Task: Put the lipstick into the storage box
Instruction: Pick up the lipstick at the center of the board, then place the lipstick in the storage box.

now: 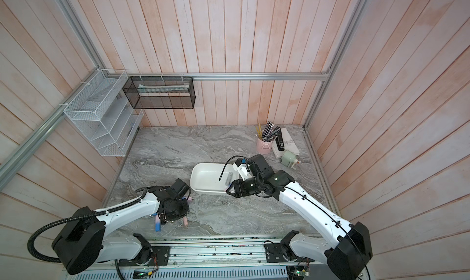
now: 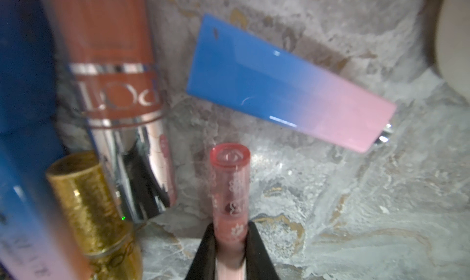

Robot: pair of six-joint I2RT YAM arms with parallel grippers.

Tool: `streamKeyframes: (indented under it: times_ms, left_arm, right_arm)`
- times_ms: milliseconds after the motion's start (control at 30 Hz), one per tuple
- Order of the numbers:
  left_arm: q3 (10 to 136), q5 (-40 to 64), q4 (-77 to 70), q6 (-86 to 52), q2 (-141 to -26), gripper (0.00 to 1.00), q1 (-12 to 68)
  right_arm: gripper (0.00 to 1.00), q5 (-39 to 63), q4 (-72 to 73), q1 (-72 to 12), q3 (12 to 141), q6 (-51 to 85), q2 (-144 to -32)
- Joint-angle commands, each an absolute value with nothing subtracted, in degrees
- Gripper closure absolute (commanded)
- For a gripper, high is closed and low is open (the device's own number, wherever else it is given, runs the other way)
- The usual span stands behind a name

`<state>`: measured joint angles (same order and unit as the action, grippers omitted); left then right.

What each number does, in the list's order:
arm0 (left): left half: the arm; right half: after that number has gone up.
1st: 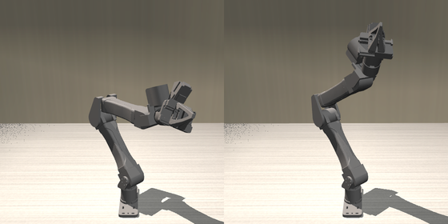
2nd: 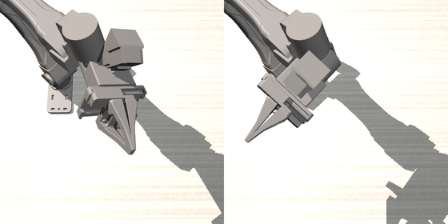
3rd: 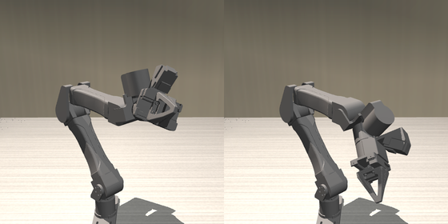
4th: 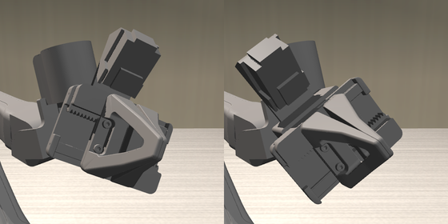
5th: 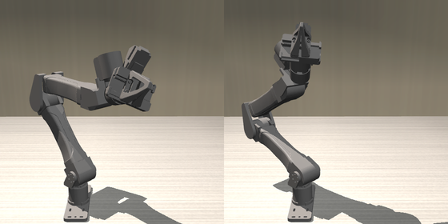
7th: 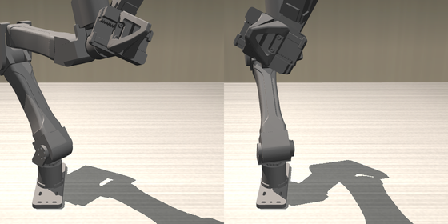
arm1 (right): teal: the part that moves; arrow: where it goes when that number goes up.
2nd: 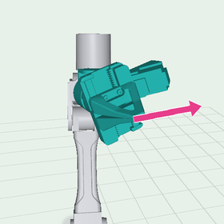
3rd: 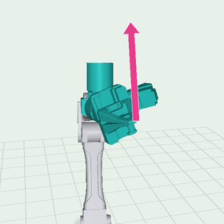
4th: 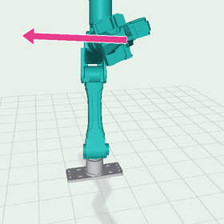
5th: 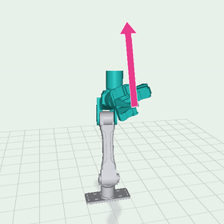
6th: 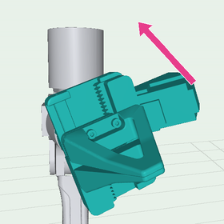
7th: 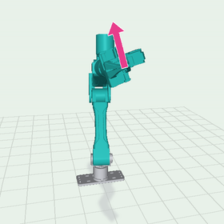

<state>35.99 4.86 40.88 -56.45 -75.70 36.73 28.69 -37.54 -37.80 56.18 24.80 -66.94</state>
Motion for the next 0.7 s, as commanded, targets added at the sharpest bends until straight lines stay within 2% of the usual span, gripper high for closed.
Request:
streamKeyframes:
  times_ms: [0,167,400,667]
  left_arm:
    - [36.92,4.44,40.54,-56.20,-77.03,0.83,37.50]
    - [40.89,4.04,42.13,-56.16,-78.11,0.91,39.20]
    - [46.05,3.26,45.04,-56.34,-79.36,0.96,41.67]
    - [57.93,1.08,52.28,-55.54,-78.90,0.97,43.54]
  right_arm:
    - [0.46,31.08,-38.32,-38.06,55.55,23.05,-66.04]
    - [0.45,31.62,-38.22,-38.06,55.31,23.09,-65.82]
    - [0.43,31.12,-38.98,-38.05,55.20,22.81,-65.22]
    - [0.40,30.76,-39.72,-37.02,54.32,22.55,-63.48]
